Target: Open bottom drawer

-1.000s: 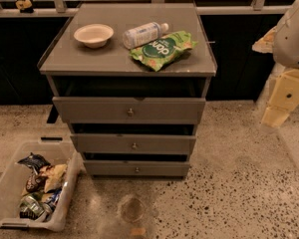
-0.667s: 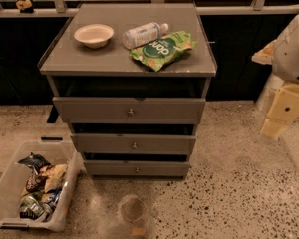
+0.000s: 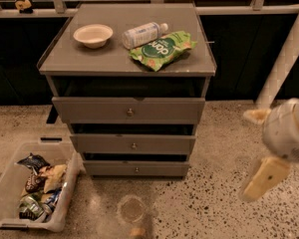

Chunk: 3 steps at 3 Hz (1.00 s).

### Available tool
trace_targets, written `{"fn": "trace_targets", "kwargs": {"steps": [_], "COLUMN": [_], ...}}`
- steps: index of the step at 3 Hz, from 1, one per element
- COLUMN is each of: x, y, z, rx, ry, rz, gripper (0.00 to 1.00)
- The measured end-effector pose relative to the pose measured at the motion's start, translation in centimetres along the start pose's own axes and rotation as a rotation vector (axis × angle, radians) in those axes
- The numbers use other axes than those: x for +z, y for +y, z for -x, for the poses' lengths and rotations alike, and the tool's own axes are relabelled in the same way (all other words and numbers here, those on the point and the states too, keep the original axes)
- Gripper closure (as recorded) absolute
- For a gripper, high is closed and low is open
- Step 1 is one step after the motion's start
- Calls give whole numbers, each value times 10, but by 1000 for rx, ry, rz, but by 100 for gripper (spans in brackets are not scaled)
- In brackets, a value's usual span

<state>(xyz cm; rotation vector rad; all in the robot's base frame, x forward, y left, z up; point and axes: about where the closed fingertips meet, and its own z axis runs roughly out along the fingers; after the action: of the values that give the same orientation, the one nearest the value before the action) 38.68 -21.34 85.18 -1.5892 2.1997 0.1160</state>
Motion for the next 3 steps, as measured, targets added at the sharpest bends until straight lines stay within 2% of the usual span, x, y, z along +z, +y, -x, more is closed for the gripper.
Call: {"fn": "trace_targets", "kwargs": {"steps": [1,2,3], "x": [65,149,246], "y": [33,65,109], "z": [-39,-69,-101], "rx": [95,133,92], "ry": [4,90,205], "rz": [18,65,178], "gripper": [0,0,0]}}
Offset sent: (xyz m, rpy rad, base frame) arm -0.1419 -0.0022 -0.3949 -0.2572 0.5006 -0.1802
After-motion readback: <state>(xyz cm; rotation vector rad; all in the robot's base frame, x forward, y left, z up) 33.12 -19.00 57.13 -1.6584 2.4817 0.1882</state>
